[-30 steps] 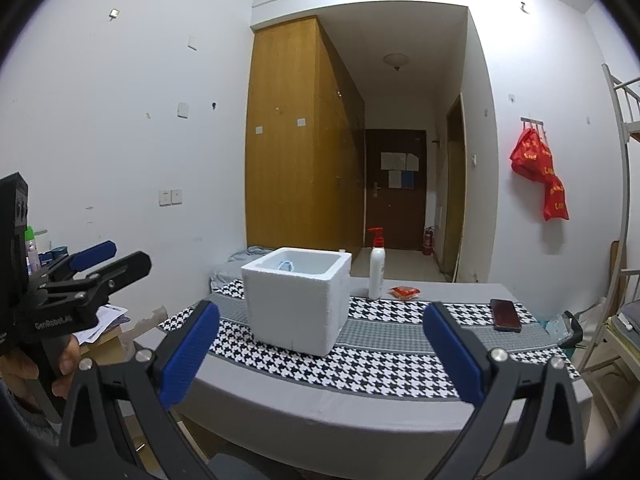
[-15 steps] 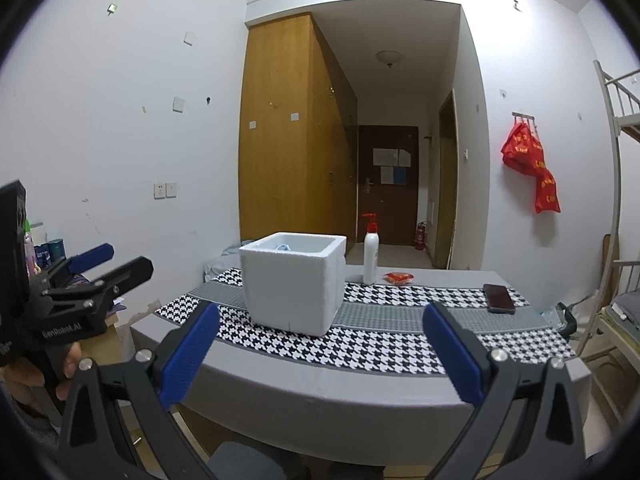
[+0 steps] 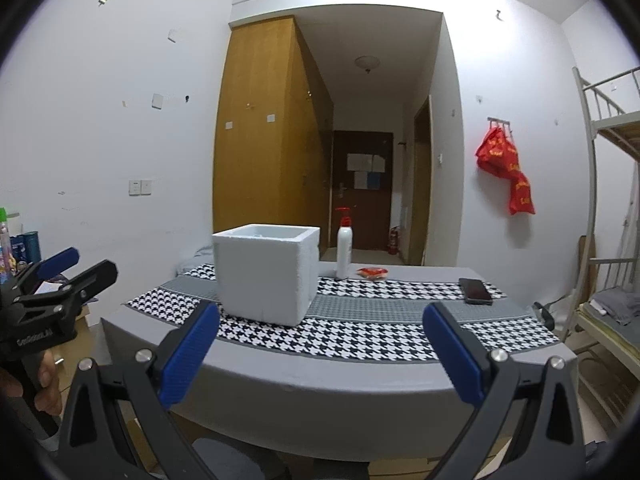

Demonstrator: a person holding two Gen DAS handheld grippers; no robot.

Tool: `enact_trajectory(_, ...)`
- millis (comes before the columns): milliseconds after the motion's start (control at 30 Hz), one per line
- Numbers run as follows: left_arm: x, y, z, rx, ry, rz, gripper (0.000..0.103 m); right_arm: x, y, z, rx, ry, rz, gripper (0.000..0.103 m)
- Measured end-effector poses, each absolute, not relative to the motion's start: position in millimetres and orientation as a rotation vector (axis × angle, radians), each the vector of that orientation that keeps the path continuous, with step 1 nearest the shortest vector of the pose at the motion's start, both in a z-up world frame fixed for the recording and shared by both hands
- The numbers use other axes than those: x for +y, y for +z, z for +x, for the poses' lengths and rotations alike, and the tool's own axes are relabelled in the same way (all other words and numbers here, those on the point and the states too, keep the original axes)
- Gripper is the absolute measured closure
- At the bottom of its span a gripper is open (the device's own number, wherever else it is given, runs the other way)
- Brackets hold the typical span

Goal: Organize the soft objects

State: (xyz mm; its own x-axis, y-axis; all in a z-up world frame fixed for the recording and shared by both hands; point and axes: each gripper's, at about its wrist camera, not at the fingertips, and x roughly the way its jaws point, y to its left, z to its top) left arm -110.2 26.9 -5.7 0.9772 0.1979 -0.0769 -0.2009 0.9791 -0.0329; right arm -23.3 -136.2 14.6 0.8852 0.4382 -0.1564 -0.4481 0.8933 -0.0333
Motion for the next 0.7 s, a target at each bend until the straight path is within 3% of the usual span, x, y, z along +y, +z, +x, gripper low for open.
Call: enact_trajectory(700,21.9,-13.8,-102.4,0.098,0.217,-0.029,0.001,-135.7,-1.4,-23.0,0.152,0.436,-0.042,0.000)
